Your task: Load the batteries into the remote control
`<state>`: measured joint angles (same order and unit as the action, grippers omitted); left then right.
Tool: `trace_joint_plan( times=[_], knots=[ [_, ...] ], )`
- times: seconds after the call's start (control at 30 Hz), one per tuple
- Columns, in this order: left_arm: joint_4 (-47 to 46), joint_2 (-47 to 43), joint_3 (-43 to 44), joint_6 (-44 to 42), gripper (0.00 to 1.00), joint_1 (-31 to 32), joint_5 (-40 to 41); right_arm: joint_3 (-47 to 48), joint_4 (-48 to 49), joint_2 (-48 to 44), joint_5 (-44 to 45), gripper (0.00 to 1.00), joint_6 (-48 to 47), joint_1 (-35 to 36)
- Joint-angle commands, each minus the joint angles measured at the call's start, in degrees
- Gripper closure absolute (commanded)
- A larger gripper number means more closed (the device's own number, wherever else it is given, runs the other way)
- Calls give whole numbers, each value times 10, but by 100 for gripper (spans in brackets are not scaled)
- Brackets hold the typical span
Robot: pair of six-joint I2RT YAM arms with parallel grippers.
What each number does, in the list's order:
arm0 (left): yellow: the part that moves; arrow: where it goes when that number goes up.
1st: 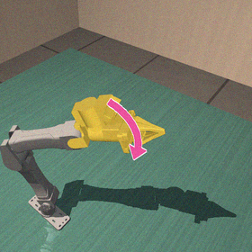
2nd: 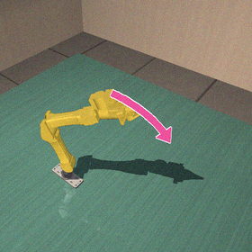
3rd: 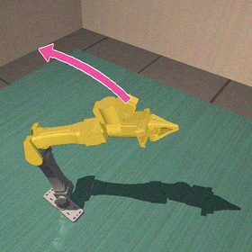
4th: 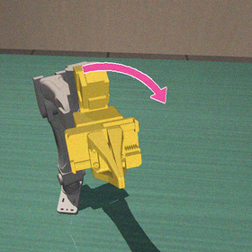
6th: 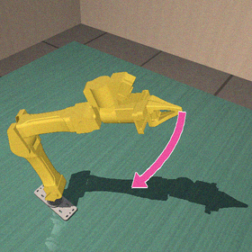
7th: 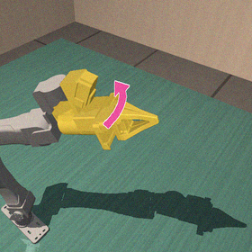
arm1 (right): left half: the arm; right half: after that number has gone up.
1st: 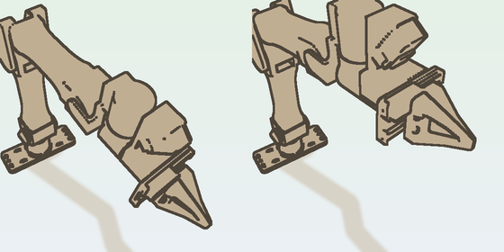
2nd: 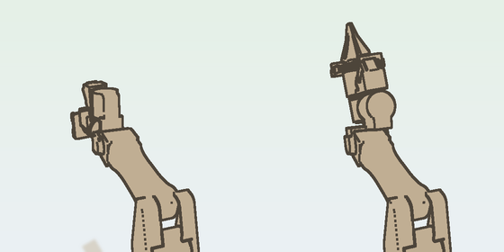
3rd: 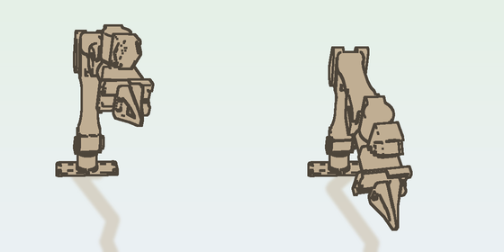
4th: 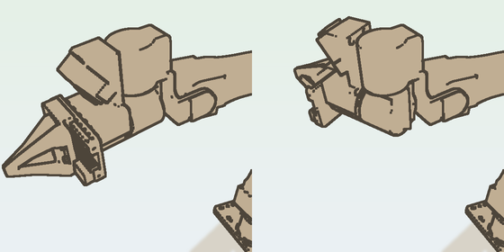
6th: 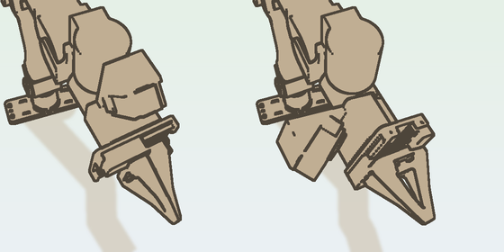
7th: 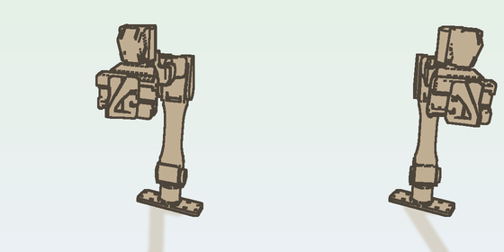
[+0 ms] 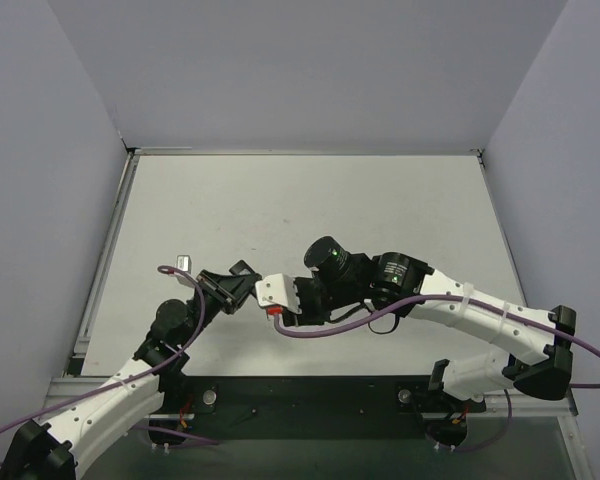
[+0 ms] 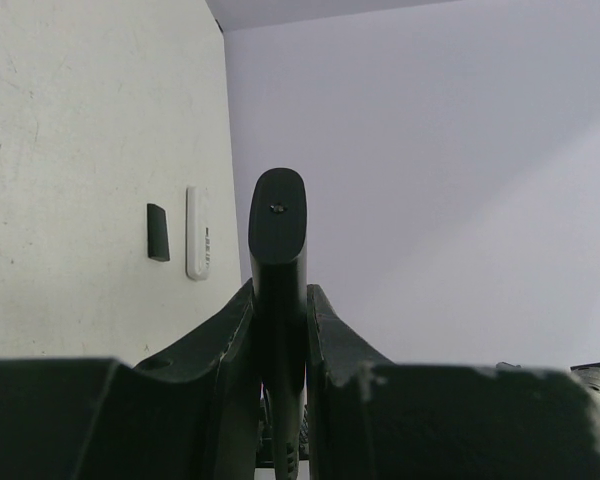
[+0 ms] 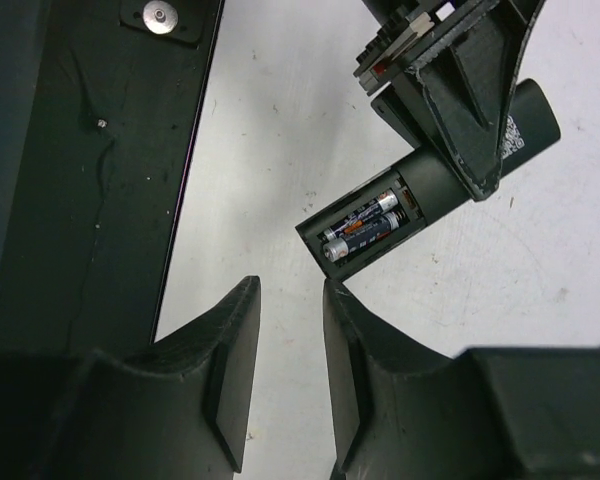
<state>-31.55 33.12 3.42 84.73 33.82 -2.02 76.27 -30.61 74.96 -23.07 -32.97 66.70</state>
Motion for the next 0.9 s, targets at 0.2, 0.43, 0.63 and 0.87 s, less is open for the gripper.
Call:
trace_joint_plan(
  times=[0.2,0.43,0.63,0.87],
  knots=[
    [18,0,59,-26,100,2,-47,-9,20,33,-17,79,-56,-5],
    [22,-1,66,-32,100,2,-57,-13,27,48,-15,80,-59,-14],
    [13,4,69,-33,100,2,-64,-15,31,57,-15,80,-60,-18],
    [8,7,71,-33,100,2,-68,-20,31,60,-16,83,-57,-23]
  ],
)
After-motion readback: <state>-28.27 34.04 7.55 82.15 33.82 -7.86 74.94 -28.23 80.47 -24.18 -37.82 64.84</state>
